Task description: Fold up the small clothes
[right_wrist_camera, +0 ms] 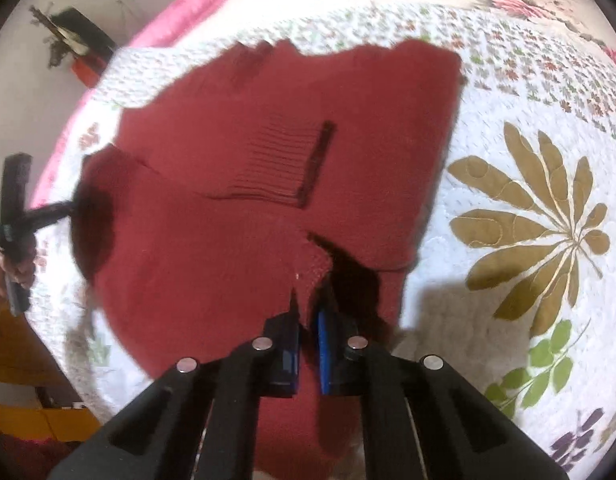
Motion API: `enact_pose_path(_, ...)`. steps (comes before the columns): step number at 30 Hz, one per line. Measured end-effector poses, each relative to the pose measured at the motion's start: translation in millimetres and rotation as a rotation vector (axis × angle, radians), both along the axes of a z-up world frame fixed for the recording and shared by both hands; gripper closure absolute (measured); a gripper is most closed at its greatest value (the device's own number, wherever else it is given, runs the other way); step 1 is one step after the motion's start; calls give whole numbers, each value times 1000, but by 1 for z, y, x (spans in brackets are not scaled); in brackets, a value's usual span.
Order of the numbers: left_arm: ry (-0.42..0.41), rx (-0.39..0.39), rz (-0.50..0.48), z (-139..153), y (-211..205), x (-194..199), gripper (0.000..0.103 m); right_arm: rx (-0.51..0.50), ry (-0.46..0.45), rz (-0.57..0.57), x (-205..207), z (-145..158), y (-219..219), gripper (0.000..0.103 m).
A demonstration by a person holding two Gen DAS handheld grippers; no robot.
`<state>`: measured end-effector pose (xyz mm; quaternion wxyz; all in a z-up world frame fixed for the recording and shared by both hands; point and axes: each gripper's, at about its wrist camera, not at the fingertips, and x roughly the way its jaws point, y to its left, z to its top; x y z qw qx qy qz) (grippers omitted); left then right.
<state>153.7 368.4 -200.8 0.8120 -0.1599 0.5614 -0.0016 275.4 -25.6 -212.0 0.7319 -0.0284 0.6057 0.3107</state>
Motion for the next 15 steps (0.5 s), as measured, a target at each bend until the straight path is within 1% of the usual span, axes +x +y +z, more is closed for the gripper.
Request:
enact_pose_path(1,-14,-8,-5,5,-1,-5,93,26,4,-10,-1,4,-1,96)
enact_pose_path(3,-23,-9,-3,8,0,-8,93,47,-1,-29,-1,10,-4,96)
enact_pose_path(7,-42,-16,32,13,14,-8,94,100,-9,-72,10,25,-13,96)
enact_pose_path(9,-33,-28,38,11,15,-1,93,90,-20,-68,13,28,-14,96)
enact_pose_path(10,-9,-36,34,5,21,-1,93,74,-23,-67,14,26,-13,96)
enact_pose_path(12,26,-21,37,-3,21,-1,90,54,1,-60,14,16,-9,96)
enact_pose_path(13,47,5,45,-7,22,-1,84,35,8,-54,13,10,-7,96)
enact_pose_path(15,50,49,78,-14,29,0,72,13,9,-44,10,3,-4,96)
